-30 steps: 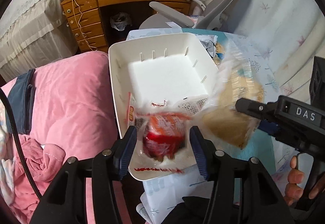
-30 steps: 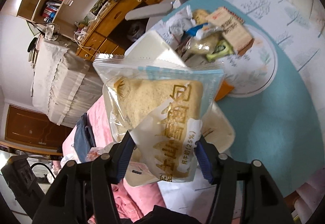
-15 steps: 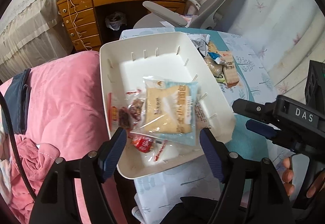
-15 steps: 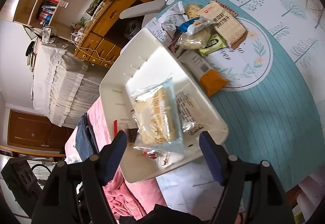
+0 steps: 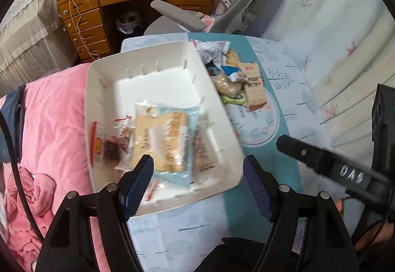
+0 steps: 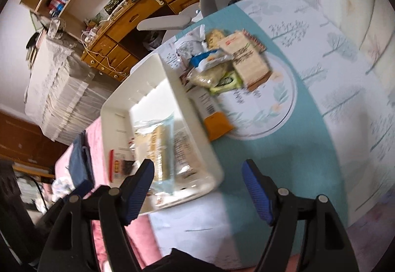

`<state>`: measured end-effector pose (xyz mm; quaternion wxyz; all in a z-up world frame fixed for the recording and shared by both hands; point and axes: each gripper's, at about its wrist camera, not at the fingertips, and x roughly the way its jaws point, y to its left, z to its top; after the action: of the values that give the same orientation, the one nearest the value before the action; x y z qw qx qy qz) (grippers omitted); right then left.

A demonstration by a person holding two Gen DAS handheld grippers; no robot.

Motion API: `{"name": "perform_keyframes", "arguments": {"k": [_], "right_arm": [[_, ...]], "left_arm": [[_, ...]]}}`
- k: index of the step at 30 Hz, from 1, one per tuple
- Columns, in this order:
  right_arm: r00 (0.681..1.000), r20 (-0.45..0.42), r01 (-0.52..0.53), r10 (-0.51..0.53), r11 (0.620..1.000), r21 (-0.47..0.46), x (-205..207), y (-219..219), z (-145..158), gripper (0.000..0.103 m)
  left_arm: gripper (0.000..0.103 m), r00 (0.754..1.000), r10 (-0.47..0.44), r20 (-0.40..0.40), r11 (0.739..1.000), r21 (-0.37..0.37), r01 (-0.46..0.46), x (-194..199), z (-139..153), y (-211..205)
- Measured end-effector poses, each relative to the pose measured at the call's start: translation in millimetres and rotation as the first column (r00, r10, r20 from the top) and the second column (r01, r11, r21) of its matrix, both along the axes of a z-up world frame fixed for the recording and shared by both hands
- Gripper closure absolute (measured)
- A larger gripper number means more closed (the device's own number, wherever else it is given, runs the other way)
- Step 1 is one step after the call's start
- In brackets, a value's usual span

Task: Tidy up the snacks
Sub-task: 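Move both open tools back over the snack pile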

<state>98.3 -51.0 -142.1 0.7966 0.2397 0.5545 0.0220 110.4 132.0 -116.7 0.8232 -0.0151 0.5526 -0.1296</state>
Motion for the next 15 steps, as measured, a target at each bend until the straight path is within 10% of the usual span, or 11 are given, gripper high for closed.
{"name": "perform_keyframes", "arguments": {"k": [15], "right_arm": [[0.976, 0.092, -0.177, 0.198, 0.965, -0.194, 36.7, -61.8, -2.1, 0.029]], "left_arm": [[0.028, 0.988, 0.099, -0.117, 0.995, 0.030, -0.096, 66.1, -3.5, -85.1]]}}
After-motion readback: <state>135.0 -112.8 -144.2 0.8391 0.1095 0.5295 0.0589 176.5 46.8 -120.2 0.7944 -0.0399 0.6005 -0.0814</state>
